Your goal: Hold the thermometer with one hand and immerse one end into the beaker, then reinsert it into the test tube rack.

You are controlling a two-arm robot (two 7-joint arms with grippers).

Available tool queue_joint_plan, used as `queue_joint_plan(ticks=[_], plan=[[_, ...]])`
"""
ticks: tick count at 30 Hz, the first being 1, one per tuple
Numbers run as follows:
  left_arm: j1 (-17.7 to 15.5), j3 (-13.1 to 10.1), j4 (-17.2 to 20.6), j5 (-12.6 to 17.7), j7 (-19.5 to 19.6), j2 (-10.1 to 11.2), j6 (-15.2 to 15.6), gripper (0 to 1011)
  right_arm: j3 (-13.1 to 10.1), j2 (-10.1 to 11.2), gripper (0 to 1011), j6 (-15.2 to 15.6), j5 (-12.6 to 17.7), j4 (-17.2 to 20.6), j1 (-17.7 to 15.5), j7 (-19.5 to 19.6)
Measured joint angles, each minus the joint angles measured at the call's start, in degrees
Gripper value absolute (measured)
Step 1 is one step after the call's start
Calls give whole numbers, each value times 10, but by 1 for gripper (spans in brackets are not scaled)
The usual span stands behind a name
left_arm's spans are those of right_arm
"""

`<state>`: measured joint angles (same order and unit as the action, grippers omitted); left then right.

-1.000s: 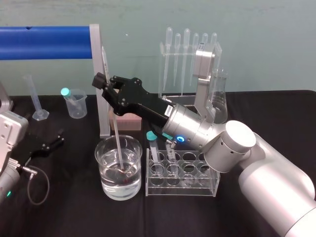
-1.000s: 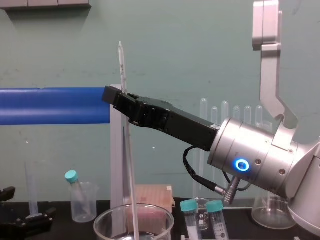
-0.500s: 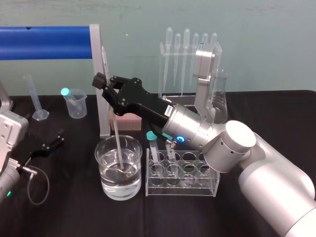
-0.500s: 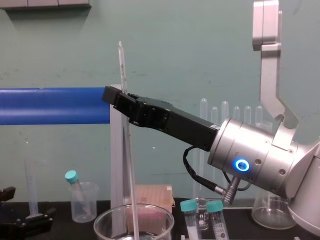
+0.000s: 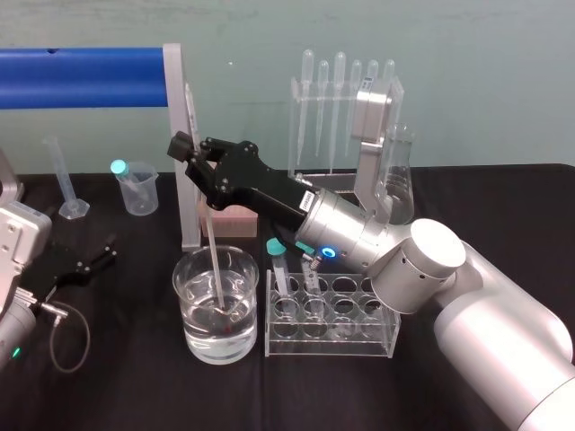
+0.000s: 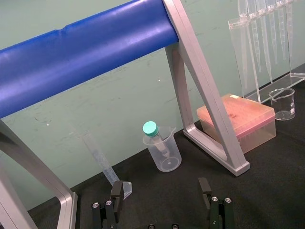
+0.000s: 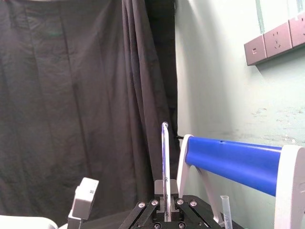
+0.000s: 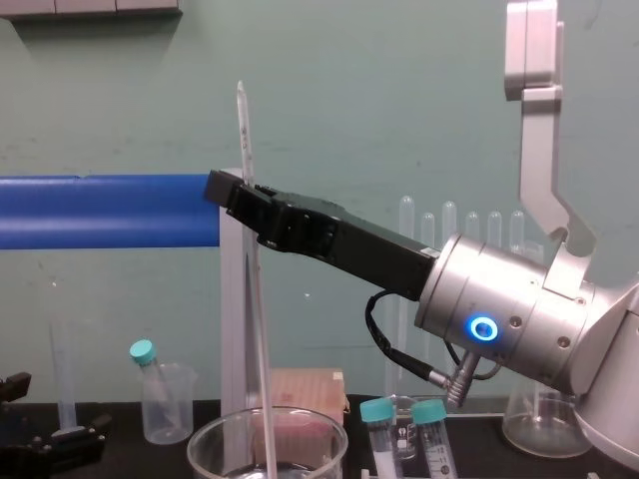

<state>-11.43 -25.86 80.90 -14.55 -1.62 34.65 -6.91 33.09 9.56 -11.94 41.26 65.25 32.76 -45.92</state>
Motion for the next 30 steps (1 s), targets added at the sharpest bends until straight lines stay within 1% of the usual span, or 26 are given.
queue_joint_plan(ticks=[5,9,11,12,14,16,19,20,23,24,25,26,27,28,30], plan=[[0,0,0,0,0,0,0,1008,-5,0,55,-1,7,7,0,-8],[0,0,0,0,0,0,0,1008,-7,5,55,-4,7,26,-1,-7],[0,0,0,0,0,0,0,1008,-9,10,55,-6,6,43,-2,-4],[0,0,0,0,0,0,0,1008,-11,15,55,-7,5,57,-3,0],[0,0,0,0,0,0,0,1008,-14,19,55,-8,5,70,-4,4],[0,0,0,0,0,0,0,1008,-22,28,55,-10,5,96,-7,12],[0,0,0,0,0,0,0,1008,-31,38,55,-14,5,123,-10,21],[0,0,0,0,0,0,0,1008,-39,45,55,-19,5,143,-12,29],[0,0,0,0,0,0,0,1008,-52,55,55,-27,5,167,-15,39],[0,0,0,0,0,0,0,1008,-61,62,55,-32,2,184,-17,49],[0,0,0,0,0,0,0,1008,-67,66,55,-35,0,192,-19,54],[0,0,0,0,0,0,0,1008,-78,75,55,-39,-4,208,-23,66],[0,0,0,0,0,0,0,1008,-78,75,55,-39,-4,208,-23,66],[0,0,0,0,0,0,0,1008,-90,85,55,-41,-10,225,-30,80],[0,0,0,0,0,0,0,1008,-101,95,55,-42,-16,239,-37,93]])
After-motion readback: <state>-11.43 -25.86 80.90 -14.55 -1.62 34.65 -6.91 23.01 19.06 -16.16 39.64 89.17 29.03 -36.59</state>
